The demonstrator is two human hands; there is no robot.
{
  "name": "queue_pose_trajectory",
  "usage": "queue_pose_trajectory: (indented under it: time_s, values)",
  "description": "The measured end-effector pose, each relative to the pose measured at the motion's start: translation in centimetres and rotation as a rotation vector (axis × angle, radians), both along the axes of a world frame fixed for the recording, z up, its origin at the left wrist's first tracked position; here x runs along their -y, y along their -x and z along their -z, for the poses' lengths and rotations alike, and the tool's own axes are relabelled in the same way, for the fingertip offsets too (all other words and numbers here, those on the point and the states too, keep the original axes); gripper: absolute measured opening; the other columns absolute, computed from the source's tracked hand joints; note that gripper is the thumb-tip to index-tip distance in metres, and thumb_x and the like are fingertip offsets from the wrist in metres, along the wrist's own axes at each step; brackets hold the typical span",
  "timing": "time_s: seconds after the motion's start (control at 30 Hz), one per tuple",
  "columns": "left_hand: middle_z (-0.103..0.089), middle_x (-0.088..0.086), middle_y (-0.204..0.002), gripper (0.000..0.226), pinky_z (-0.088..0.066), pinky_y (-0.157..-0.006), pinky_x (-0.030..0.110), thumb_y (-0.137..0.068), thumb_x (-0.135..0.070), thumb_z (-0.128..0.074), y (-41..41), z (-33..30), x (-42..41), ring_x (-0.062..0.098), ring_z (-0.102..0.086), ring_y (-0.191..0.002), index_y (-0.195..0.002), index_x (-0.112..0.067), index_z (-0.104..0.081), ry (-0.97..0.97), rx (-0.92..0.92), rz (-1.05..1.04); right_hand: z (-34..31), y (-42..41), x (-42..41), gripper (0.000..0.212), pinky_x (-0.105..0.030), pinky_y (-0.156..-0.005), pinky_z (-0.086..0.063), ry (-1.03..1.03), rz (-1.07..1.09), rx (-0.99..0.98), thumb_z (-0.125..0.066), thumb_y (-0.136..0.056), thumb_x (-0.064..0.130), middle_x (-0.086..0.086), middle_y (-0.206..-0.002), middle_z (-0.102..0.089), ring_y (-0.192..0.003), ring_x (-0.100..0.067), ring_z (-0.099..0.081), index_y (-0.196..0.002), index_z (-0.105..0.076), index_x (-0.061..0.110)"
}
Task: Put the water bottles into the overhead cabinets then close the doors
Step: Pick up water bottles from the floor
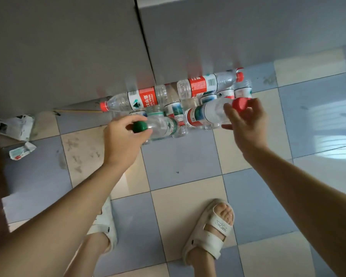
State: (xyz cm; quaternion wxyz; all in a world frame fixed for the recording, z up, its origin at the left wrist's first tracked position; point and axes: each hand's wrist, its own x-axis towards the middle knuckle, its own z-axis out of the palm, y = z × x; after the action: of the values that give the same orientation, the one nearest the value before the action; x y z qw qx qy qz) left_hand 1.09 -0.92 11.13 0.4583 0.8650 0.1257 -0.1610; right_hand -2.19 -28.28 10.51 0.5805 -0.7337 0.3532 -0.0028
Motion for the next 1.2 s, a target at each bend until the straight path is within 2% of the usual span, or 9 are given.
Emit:
queue_pose_trajectory:
  time_s: [0.17,0.33,0.4,0.47,0.5,0.63,0.93,1.03,1.2]
  values:
    - [-0.062,-0.015,-0.092,0.027,-0.056,-0.084,0.039,-0.070,-0.007,-0.086,0.8,-2.7,4.2,0.015,-0.061,-0.094,-0.095,-0.017,-0.080,-0.029,0.105,0.306,-1.2,4.0,-0.7,0.038,-0.052,-0.080,-0.061,0.105,-0.076,-0.037,-0.074,-0.092,0.020,-0.004,-0.112,-0.067,-0.106,-0.022,-0.068,-0.122,-0.054,0.009]
    - [-0.064,-0.003,-0.099,0.030,-0.055,-0.088,0.036,-0.070,-0.003,-0.086,2.5,-1.4,4.8,0.012,-0.059,-0.093,-0.091,-0.022,-0.077,-0.022,0.031,0.421,0.9,7.0,-1.0,0.031,-0.049,-0.087,-0.059,0.137,-0.111,-0.121,-0.075,-0.090,0.028,0.013,-0.104,-0.067,-0.101,-0.014,-0.067,-0.114,-0.055,0.026]
    - [-0.063,-0.001,-0.101,0.029,-0.054,-0.089,0.037,-0.071,-0.003,-0.086,3.2,-0.2,4.9,0.015,-0.060,-0.093,-0.092,-0.020,-0.078,-0.025,0.033,0.459,2.3,7.9,-1.2,0.026,-0.035,-0.087,-0.058,0.165,-0.114,-0.133,-0.076,-0.090,0.027,0.009,-0.105,-0.068,-0.100,-0.012,-0.065,-0.106,-0.055,0.026]
    - [-0.061,0.000,-0.101,0.028,-0.052,-0.088,0.032,-0.072,-0.002,-0.085,4.0,1.1,5.1,0.015,-0.058,-0.093,-0.095,-0.017,-0.079,-0.055,0.041,0.491,3.6,8.5,-1.5,0.025,-0.007,-0.076,-0.047,0.205,-0.112,-0.142,-0.077,-0.089,0.026,0.007,-0.105,-0.066,-0.100,-0.013,-0.063,-0.101,-0.054,0.027]
    - [-0.060,0.000,-0.101,0.028,-0.050,-0.086,0.028,-0.073,-0.001,-0.084,4.4,1.8,5.2,0.016,-0.057,-0.093,-0.096,-0.016,-0.079,-0.075,0.047,0.503,4.2,8.7,-1.6,0.026,-0.002,-0.071,-0.042,0.229,-0.112,-0.146,-0.077,-0.088,0.026,0.007,-0.104,-0.066,-0.098,-0.014,-0.062,-0.100,-0.055,0.028]
    - [-0.056,0.000,-0.101,0.028,-0.042,-0.083,0.018,-0.074,-0.002,-0.083,5.8,3.7,5.1,0.016,-0.054,-0.094,-0.099,-0.012,-0.077,-0.120,0.100,0.523,6.0,9.2,-2.5,0.026,-0.023,-0.075,-0.046,0.301,-0.142,-0.092,-0.077,-0.087,0.028,0.002,-0.108,-0.067,-0.095,-0.017,-0.061,-0.106,-0.060,0.022]
    - [-0.053,0.000,-0.119,0.063,-0.048,-0.092,0.031,-0.074,-0.015,-0.087,6.9,4.9,5.4,0.020,-0.049,-0.113,-0.130,-0.017,-0.058,-0.181,0.135,0.549,6.5,10.9,-2.6,0.052,-0.015,-0.079,-0.045,0.253,-0.250,-0.174,-0.080,-0.084,0.039,0.006,-0.126,-0.058,-0.105,-0.012,-0.056,-0.124,-0.048,0.031]
    - [-0.051,-0.003,-0.121,0.081,-0.048,-0.091,0.032,-0.070,-0.023,-0.091,7.3,6.5,5.0,0.018,-0.048,-0.114,-0.138,-0.022,-0.048,-0.160,0.053,0.417,7.0,10.9,-1.9,0.064,-0.037,-0.086,-0.057,0.215,-0.277,-0.223,-0.084,-0.080,0.037,0.006,-0.132,-0.055,-0.112,-0.018,-0.059,-0.131,-0.044,0.032]
    - [-0.049,-0.008,-0.126,0.088,-0.047,-0.099,0.037,-0.062,-0.029,-0.095,8.2,10.8,4.8,0.020,-0.048,-0.121,-0.136,-0.029,-0.048,-0.111,-0.095,0.235,9.7,10.2,-1.1,0.096,-0.048,-0.109,-0.045,0.046,-0.278,-0.370,-0.091,-0.074,0.023,-0.003,-0.148,-0.050,-0.130,-0.024,-0.052,-0.150,-0.033,0.029]
